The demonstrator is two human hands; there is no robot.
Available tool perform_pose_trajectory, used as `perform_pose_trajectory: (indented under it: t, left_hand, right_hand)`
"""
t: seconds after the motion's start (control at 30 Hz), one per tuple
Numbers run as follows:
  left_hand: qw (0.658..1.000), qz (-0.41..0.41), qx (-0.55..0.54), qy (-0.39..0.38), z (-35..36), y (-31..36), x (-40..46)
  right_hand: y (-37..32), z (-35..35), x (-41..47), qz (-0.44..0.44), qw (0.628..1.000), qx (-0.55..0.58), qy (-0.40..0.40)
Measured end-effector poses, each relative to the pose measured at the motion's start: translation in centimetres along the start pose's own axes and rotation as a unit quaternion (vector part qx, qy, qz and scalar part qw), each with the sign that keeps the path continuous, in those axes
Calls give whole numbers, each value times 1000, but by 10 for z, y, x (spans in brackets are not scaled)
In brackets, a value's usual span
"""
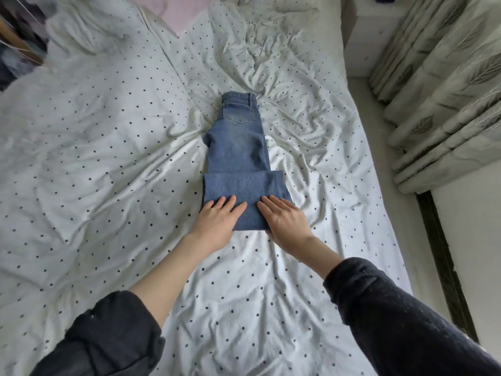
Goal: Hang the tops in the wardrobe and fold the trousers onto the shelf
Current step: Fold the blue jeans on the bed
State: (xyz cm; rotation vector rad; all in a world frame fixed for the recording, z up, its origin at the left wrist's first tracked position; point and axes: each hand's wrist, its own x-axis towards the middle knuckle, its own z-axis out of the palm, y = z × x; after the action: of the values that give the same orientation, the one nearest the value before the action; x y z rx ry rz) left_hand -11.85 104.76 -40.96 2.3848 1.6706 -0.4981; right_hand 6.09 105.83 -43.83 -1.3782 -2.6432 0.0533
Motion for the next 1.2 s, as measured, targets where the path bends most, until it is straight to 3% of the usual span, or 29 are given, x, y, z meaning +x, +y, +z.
perform_pose_trajectory:
  t: [0.07,0.2,0.4,0.5,0.6,0.77,0.83,0.93,1.2]
  left_hand:
    - [1000,-6,-4,-8,5,14,-24]
    - [997,3,8,72,27,48,-85]
    - [998,20,4,51,46,70,-143]
    - [999,30,-25,13,48,82,-178]
    - [993,50,-24,-100,62,87,-215]
    - [968,91,-88,-218,80,93,-261]
    - [963,84,-116,-228,81,94,-267]
    - [971,48,-145,-186,77,92,-261]
    - [993,-32,-106,-38,49,62,-190]
  right_hand:
    - [-8,-8,-21,-8,1000,-7,11]
    - [-40,-23,-84,-11,1000,-15,2]
    - [-84,-35,-142,29,998,-4,-63]
    - [-108,-37,-171,20,997,4,-75]
    - [-138,-36,-206,31,993,26,-108]
    - [-183,-48,-246,47,959,63,-274]
    - [-187,-53,-247,63,944,71,-317]
    - [-179,-57,-235,107,935,101,-323]
    - [-126,-44,-166,199,934,152,-253]
